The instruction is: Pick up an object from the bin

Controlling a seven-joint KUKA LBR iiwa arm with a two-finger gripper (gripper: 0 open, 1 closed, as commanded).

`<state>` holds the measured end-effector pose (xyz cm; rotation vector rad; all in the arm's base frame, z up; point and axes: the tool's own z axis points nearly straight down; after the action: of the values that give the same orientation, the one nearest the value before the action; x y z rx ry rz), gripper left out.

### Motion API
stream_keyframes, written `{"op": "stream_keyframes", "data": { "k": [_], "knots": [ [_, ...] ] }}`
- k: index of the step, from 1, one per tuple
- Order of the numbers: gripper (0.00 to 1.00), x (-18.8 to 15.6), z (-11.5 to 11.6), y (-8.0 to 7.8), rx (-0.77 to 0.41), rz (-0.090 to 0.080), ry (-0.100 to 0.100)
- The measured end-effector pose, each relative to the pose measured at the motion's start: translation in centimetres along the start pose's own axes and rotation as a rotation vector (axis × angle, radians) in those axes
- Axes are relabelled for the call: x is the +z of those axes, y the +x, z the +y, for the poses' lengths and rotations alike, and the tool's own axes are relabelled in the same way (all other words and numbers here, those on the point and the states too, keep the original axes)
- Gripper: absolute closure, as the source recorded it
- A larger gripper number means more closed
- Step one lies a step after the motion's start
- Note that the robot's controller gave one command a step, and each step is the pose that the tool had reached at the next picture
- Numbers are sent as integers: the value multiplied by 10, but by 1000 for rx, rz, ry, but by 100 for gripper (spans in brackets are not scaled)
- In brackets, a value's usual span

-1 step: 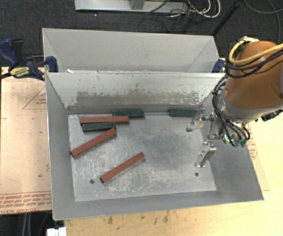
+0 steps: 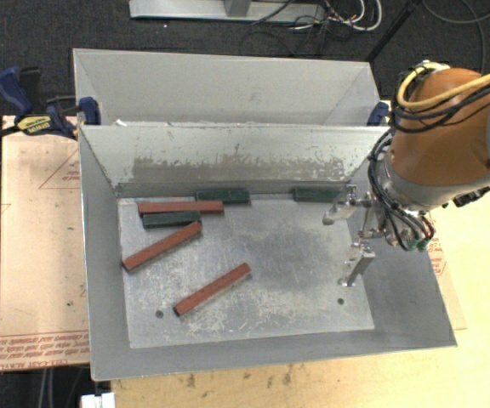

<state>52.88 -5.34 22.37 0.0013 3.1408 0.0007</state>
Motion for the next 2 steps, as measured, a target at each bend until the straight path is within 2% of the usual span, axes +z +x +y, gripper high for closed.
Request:
{"op": "stream_keyframes", "data": {
  "k": [1, 2],
  "knots": [
    [0, 41, -25, 18, 45, -3, 0],
    [0, 51, 21, 20, 19, 2, 1]
  ]
}}
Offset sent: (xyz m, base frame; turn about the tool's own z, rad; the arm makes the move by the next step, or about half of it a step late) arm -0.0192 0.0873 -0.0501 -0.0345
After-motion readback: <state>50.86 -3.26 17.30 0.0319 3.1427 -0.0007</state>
